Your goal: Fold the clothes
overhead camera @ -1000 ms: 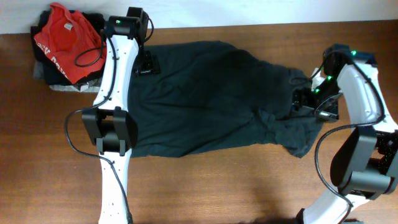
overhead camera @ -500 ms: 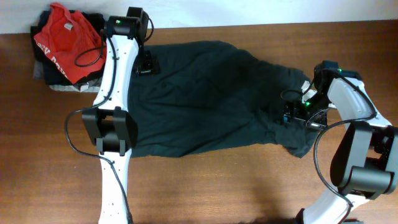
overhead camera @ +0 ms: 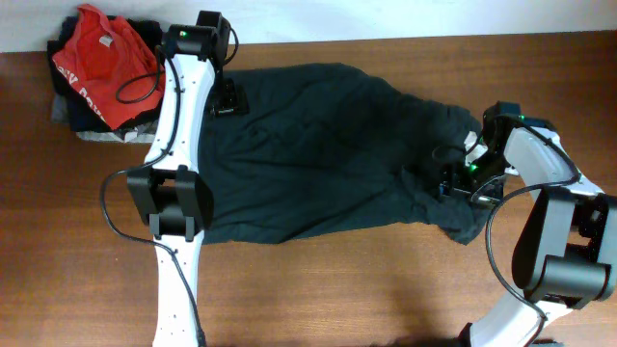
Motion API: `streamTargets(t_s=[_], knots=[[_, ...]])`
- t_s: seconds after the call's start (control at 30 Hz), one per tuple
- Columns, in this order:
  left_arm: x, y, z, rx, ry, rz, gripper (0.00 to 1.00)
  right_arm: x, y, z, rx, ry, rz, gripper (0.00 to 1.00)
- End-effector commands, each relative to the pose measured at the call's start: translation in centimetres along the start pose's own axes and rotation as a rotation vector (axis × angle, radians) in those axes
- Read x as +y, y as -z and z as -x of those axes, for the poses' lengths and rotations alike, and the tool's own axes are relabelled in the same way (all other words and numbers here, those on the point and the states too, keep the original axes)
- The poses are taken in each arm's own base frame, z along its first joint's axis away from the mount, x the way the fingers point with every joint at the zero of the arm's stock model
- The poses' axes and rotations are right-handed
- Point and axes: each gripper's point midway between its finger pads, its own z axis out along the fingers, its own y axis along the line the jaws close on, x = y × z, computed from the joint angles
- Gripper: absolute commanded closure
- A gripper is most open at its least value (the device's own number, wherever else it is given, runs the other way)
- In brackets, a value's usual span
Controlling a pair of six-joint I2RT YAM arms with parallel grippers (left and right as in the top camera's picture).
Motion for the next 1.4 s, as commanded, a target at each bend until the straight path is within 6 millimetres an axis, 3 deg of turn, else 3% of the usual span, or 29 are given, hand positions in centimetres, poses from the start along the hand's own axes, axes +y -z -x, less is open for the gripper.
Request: streamTargets(t_s=[0.0, 0.07, 0.27, 0.43, 0.7, 0.87, 0.9, 0.97, 1.07, 1.1, 1.23, 1.37], knots=[[0.2, 0.9, 0.4, -0.024, 0.000, -0.015, 0.00, -0.4, -0.2, 0.0, -0.001, -0.003, -0.013, 0.50], [0.1, 0.9, 0.4, -0.024, 0.000, -0.015, 0.00, -0.4, -0.2, 0.0, -0.001, -0.003, -0.013, 0.66], [0.1, 0.8, 0.4, -0.022, 0.000, -0.014, 0.00, -1.1, -0.1, 0.3, -0.016, -0.046, -0.055, 0.96], [0.1, 0.8, 0.5, -0.025, 0.000, -0.015, 0.01, -1.0, 0.2, 1.3, -0.050, -0.041, -0.053, 0.96], [0.0, 0.8, 0.7, -0.034, 0.002, -0.019, 0.00, -1.4, 3.3, 4.8, -0.172, -0.026, -0.104, 0.96], [0.0, 0.8, 0.8, -0.036, 0.002, -0.019, 0.00, -1.9, 4.1, 6.7, -0.249, -0.019, -0.143, 0.96], [0.0, 0.8, 0.8, -0.037, 0.003, -0.019, 0.00, -1.9, 4.2, 7.0, -0.262, -0.017, -0.142, 0.94], [0.0, 0.8, 0.8, -0.040, 0.003, -0.020, 0.00, -1.9, 4.3, 7.3, -0.275, -0.011, -0.142, 0.75], [0.0, 0.8, 0.8, -0.038, 0.002, -0.020, 0.01, -1.9, 4.2, 7.1, -0.265, -0.014, -0.143, 0.17], [0.0, 0.8, 0.8, -0.038, 0.002, -0.020, 0.01, -1.9, 4.2, 6.9, -0.258, -0.015, -0.143, 0.07], [0.1, 0.8, 0.7, -0.032, -0.009, -0.017, 0.00, -2.0, 4.0, 5.6, -0.205, -0.061, -0.141, 0.00], [0.2, 0.8, 0.3, -0.016, -0.056, -0.012, 0.01, -2.1, 4.2, 3.3, -0.113, -0.115, -0.152, 0.01]])
